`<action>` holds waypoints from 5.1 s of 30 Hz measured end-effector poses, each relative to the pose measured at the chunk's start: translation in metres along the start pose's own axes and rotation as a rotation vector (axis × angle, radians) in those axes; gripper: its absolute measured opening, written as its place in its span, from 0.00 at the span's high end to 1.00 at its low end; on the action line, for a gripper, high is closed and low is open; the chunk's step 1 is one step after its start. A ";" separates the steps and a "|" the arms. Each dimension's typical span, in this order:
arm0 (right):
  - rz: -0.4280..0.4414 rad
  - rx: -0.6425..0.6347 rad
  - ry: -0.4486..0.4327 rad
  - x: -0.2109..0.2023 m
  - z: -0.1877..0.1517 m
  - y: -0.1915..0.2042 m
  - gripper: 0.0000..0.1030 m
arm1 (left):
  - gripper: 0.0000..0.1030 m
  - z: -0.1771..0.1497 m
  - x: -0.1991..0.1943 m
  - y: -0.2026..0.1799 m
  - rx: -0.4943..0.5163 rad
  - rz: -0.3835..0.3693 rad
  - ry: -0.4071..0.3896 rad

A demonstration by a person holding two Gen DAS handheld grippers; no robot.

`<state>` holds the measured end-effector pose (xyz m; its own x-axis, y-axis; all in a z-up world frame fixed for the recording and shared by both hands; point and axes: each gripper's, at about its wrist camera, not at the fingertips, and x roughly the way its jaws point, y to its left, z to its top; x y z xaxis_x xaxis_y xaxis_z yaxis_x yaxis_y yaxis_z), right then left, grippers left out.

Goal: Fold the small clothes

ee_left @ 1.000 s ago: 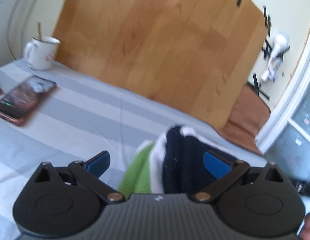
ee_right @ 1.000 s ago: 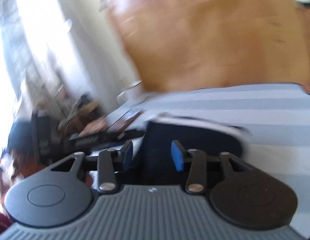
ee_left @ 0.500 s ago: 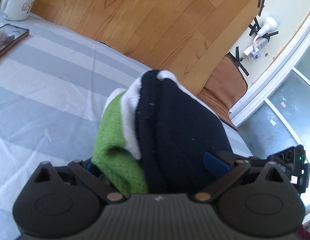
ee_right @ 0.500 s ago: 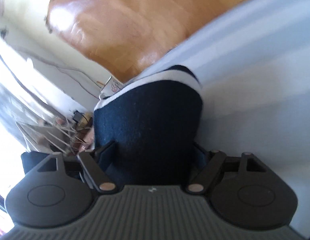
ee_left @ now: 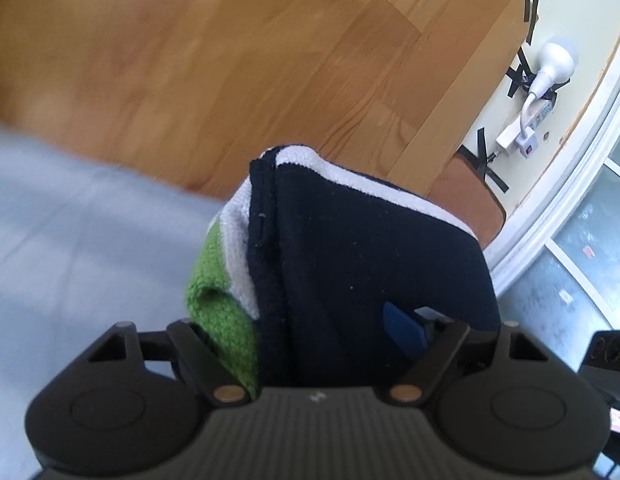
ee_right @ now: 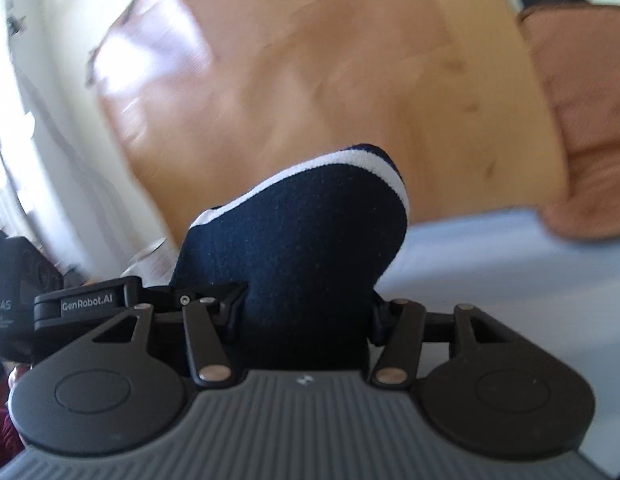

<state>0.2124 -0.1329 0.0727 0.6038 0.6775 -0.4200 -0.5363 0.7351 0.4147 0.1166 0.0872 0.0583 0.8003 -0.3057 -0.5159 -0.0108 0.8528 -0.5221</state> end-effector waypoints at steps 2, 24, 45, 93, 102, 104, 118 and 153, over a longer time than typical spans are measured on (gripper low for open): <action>-0.034 0.008 -0.027 0.009 0.014 -0.020 0.44 | 0.24 0.014 0.033 -0.005 0.010 -0.008 -0.003; -0.214 0.292 -0.051 0.051 0.002 -0.122 0.23 | 0.00 -0.004 0.104 -0.021 0.188 0.266 -0.027; -0.301 0.142 -0.085 -0.072 -0.090 -0.029 0.23 | 0.00 -0.095 -0.009 -0.056 0.238 0.402 -0.042; -0.306 0.219 -0.072 -0.092 -0.106 -0.032 0.15 | 0.00 -0.127 -0.030 -0.077 0.349 0.539 -0.084; -0.309 0.206 -0.071 -0.092 -0.106 -0.031 0.15 | 0.00 -0.127 -0.032 -0.078 0.352 0.586 -0.112; -0.311 0.199 -0.071 -0.091 -0.106 -0.030 0.15 | 0.00 -0.127 -0.032 -0.077 0.351 0.590 -0.110; -0.318 0.181 -0.064 -0.088 -0.106 -0.028 0.15 | 0.00 -0.127 -0.025 -0.074 0.364 0.641 -0.049; -0.320 0.155 -0.052 -0.084 -0.108 -0.025 0.15 | 0.00 -0.129 -0.027 -0.079 0.419 0.662 -0.063</action>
<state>0.1115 -0.2053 0.0108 0.7584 0.4082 -0.5081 -0.2218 0.8947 0.3878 0.0188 -0.0262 0.0262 0.7388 0.3361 -0.5841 -0.2806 0.9415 0.1869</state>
